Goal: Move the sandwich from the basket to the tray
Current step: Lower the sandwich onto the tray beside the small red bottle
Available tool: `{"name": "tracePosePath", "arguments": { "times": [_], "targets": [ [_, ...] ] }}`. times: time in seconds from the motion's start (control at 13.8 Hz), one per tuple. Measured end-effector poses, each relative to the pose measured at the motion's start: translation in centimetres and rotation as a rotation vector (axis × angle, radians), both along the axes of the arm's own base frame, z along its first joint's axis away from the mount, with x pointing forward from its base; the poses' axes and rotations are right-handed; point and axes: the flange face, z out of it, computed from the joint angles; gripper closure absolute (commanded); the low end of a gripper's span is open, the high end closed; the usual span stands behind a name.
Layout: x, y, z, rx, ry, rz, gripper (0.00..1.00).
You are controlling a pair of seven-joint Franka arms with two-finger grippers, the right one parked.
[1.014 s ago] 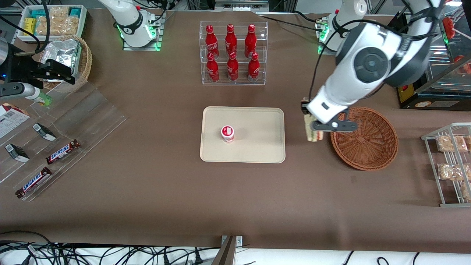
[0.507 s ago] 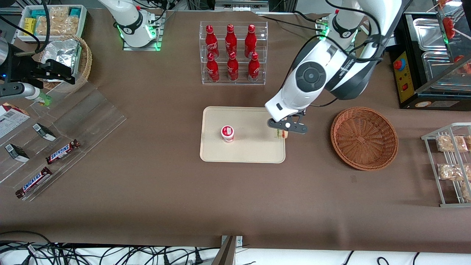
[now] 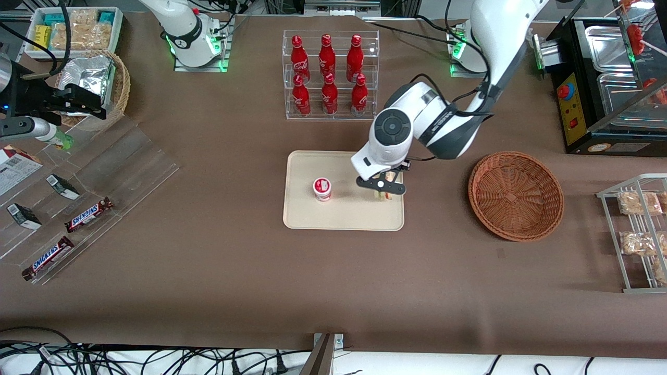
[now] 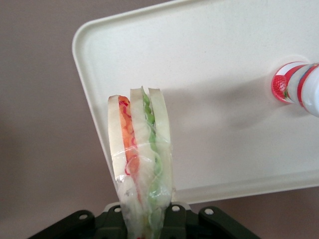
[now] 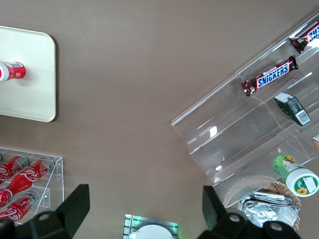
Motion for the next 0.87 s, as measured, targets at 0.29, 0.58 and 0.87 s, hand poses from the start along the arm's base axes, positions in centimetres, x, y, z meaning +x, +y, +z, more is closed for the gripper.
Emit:
{"name": "tracePosePath", "arguments": {
  "times": [0.29, 0.58, 0.87],
  "targets": [
    [-0.8, -1.2, -4.0, 0.034, -0.007, 0.001, 0.96],
    [-0.9, -1.5, -5.6, 0.033, -0.002, 0.000, 0.86],
    [-0.9, -1.5, -5.9, 0.035, 0.000, -0.001, 0.60]
  ]
}}
